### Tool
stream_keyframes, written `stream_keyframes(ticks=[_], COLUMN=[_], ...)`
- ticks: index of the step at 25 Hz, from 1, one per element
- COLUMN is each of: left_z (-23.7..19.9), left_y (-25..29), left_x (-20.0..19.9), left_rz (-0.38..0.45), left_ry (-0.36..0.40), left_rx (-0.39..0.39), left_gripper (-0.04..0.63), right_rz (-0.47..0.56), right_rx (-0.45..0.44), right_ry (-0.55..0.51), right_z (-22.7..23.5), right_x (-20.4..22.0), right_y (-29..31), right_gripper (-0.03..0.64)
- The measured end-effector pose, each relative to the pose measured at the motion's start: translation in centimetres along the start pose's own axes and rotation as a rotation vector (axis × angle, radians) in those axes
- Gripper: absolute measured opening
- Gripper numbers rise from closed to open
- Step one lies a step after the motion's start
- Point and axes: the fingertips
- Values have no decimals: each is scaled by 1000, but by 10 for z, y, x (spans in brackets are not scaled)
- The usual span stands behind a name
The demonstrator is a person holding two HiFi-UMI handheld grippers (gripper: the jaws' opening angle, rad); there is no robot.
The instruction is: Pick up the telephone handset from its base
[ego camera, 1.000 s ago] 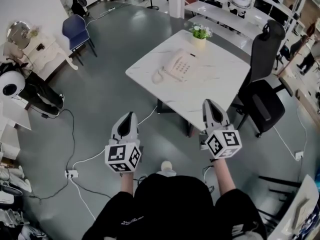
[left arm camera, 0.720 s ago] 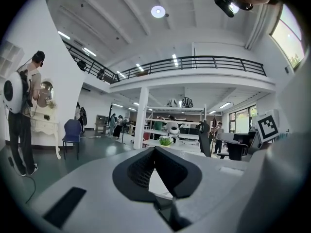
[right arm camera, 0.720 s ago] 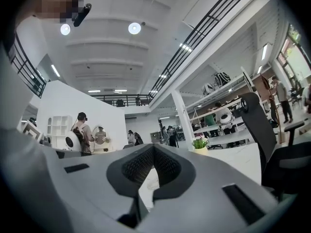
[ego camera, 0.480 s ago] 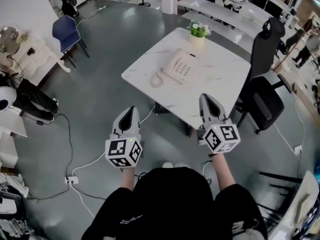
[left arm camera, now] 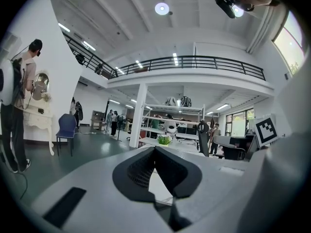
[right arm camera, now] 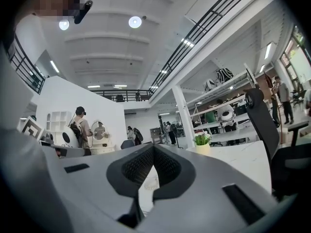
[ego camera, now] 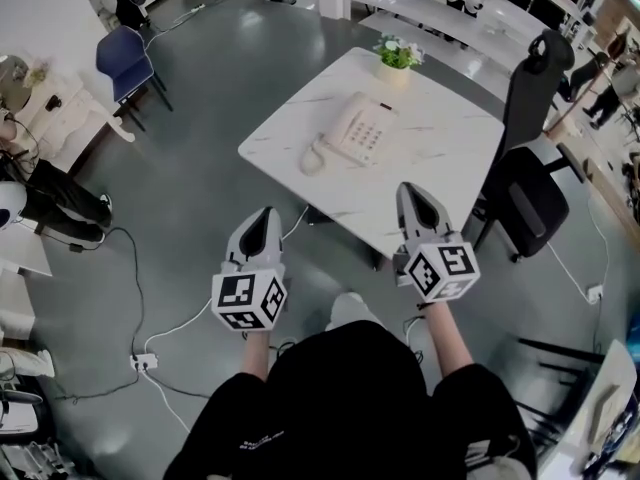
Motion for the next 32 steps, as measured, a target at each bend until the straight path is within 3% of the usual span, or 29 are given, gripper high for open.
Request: stream_keyframes(ticks=[10, 32], left_z=[-17, -21], left_y=[65, 255], left_x=[4, 28], left_rz=[-25, -195], left_ry=[-1, 13], left_rx=[24, 184], left_gripper=[0, 0], right_rz=[-25, -90], right_rx=[49, 171], right_ry=[14, 83], right_z=[34, 126], right_x=[14, 40], right_y=[55, 172], right_gripper=[-9, -9])
Point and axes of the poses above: the fingertips, and each gripper's own axes: y forward along the fingers, z to its right, x out of its underside, and after that the axes turned 1 degree about z, right-handed
